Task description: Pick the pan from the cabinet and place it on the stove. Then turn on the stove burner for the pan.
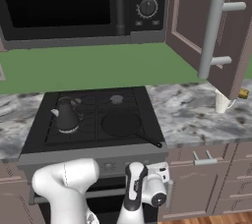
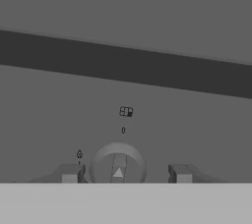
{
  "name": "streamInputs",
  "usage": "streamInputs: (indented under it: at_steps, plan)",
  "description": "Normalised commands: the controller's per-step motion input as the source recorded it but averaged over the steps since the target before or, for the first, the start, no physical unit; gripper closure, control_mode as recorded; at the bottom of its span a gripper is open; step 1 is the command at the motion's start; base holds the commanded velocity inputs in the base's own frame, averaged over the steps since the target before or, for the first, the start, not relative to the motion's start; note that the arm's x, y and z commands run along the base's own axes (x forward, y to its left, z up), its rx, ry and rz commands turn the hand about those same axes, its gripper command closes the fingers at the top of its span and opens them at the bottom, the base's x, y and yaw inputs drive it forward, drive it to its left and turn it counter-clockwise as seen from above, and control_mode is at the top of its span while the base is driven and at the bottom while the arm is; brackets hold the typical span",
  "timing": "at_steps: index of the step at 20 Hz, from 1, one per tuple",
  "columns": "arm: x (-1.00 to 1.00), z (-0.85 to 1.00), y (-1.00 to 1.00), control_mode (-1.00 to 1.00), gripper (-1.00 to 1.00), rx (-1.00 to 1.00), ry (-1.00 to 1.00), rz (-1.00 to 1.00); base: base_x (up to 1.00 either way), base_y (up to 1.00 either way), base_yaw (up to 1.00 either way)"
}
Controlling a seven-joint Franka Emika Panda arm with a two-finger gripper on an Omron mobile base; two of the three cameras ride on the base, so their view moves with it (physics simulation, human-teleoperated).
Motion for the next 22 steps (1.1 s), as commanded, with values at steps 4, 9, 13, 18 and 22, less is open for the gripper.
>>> streamInputs:
  at_steps: [4, 9, 13, 18, 22]
  plan:
    - [0.0, 0.0, 0.12, -1.0, 1.0, 0.0, 0.0, 0.0, 0.0, 0.0, 0.0]
    - [0.0, 0.0, 0.09, -1.0, 1.0, 0.0, 0.0, 0.0, 0.0, 0.0, 0.0]
    - [0.0, 0.0, 0.0, -1.0, 1.0, 0.0, -0.02, 0.0, 0.0, 0.0, 0.0]
    - [-0.04, 0.0, 0.0, -1.0, 1.0, -0.05, -0.12, 0.06, 0.0, 0.0, 0.0]
    - [-0.05, 0.0, 0.0, -1.0, 1.0, -0.23, -0.14, 0.1, 0.0, 0.0, 0.0]
